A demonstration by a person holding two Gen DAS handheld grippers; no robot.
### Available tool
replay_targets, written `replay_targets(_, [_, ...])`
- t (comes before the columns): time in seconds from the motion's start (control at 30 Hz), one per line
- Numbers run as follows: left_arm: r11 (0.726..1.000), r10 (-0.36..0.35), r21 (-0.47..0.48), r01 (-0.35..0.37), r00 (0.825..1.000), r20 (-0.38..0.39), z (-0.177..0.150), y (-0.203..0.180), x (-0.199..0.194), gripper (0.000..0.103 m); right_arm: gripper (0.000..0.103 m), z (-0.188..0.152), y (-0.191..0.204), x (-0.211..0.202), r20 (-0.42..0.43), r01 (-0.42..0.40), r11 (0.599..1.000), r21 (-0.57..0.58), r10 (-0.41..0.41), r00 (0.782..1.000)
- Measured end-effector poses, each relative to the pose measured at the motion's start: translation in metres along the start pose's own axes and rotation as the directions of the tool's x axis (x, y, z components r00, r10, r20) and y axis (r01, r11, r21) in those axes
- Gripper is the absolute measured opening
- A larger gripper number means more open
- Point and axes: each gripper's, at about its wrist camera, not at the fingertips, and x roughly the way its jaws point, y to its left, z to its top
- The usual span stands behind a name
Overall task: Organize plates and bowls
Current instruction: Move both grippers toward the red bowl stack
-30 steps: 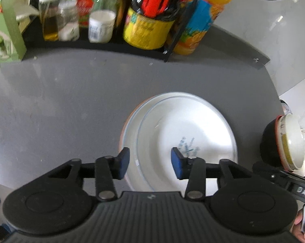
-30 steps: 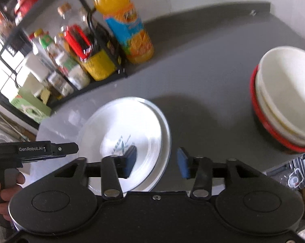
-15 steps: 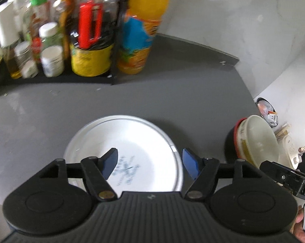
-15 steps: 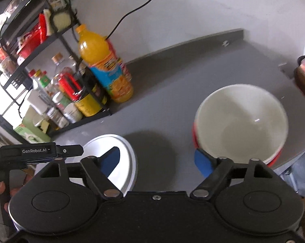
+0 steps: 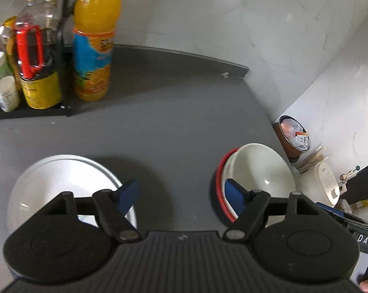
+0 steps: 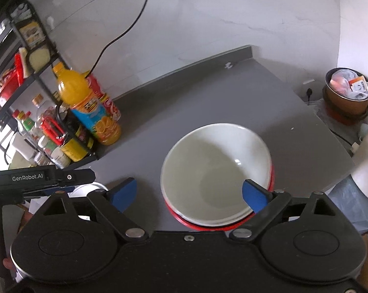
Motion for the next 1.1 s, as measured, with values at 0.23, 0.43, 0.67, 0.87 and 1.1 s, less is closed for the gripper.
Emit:
replay_targets(0.23, [1.0,0.0,-0.019,-0.001,1.0,-0.019,-0.004,-0.026,0.022,0.076,0.093,0.007,-0.031,0.008,-0.024,0.01,1.0,0.007,-0.01,1.0])
replay_targets(0.43, [1.0,0.003,-0.019,-0.003,1.0,-0.019,-0.009,-0.042,0.041,0.076,0.081,0.012,-0.055,0.026,-0.066,0.008,1.0,0.005,-0.008,0.998])
replay_targets(0.67, [0.999,0.028,-0.015,-0.029,0.999,-0.042,-0.015,-0.058,0.069,0.075,0.072,0.018,-0.077,0.049,-0.127,-0.014,1.0,-0.009,0.013,0.992])
replay_targets(0.87, [0.998,0.064,-0.02,-0.065,0.996,-0.057,-0.02,-0.066,0.086,0.073,0.063,0.019,-0.085,0.066,-0.175,-0.052,0.998,-0.031,0.046,0.984])
replay_targets(1.1, [0.995,0.085,-0.05,-0.09,0.992,-0.093,-0.027,-0.068,0.105,0.064,0.047,0.018,-0.094,0.079,-0.219,-0.078,0.996,-0.034,0.068,0.973])
